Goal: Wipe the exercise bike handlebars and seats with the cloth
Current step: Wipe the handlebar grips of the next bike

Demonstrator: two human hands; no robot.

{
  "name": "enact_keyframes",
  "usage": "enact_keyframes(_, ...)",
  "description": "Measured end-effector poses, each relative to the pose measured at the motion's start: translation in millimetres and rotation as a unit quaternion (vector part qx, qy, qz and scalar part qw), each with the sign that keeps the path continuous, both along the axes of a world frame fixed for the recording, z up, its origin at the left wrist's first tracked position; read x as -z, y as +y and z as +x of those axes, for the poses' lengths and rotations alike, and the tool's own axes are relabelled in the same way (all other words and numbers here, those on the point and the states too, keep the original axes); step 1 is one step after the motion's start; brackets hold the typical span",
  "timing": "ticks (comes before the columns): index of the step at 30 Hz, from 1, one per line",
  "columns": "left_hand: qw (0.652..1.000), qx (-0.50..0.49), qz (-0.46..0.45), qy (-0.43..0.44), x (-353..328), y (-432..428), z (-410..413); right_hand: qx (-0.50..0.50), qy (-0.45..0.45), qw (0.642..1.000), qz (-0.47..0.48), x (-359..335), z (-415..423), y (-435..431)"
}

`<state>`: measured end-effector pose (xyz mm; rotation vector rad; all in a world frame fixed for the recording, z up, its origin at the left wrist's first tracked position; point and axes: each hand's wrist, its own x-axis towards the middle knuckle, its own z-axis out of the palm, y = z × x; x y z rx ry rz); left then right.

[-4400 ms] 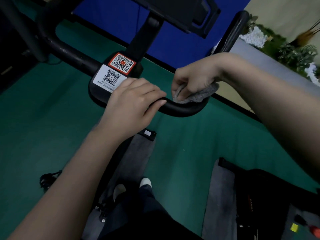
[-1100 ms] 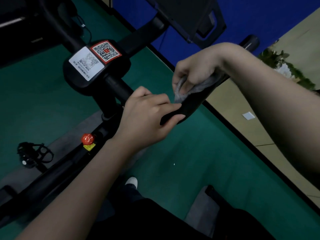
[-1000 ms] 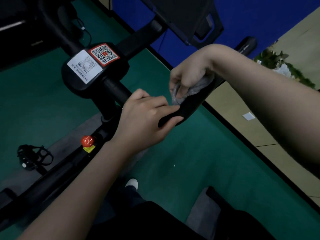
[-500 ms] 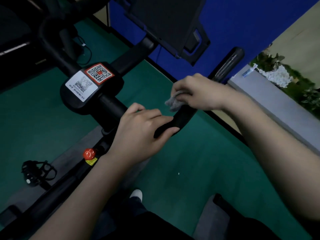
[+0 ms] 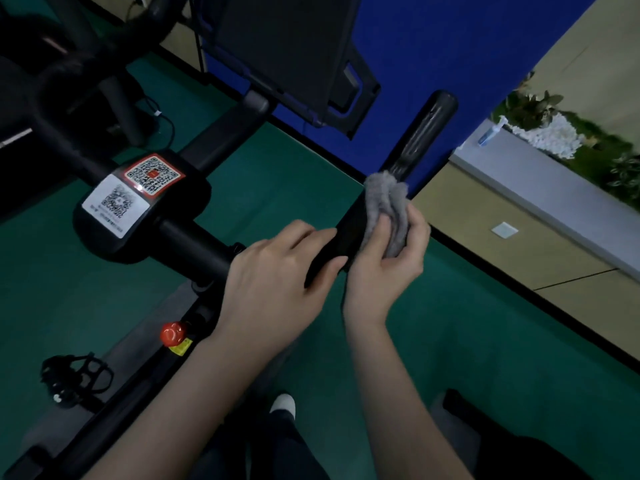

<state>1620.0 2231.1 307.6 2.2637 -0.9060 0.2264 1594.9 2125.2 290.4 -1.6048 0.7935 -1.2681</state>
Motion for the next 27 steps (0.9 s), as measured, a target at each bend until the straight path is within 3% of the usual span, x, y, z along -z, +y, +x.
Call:
enact_keyframes(3, 1.000, 0.003, -0.013, 0.002, 2.6, 0.8, -0.4, 0.045, -0.027, 0.993, 0.106, -6.8, 7.8, 0.9)
enact_keyframes(6, 1.000, 0.002, -0.012, 0.008, 2.3, 0.0, -0.7, 0.026, -0.043, 0.976, 0.213, 0.1, -4.6, 19.9)
enact_keyframes(12, 1.000, 0.001, -0.012, 0.000, 3.0, 0.7, -0.8, -0.015, -0.076, 0.880, 0.469, 1.3, 3.5, 10.2)
enact_keyframes(19, 1.000, -0.002, -0.015, -0.014, 3.2, 0.5, -0.8, -0.111, -0.097, 0.827, 0.542, 1.2, -9.1, 9.3)
enact_keyframes(27, 0.999, -0.003, -0.015, 0.033, -5.3, -3.8, 0.2, -0.167, -0.096, 0.820, 0.538, -8.8, -3.1, -17.9)
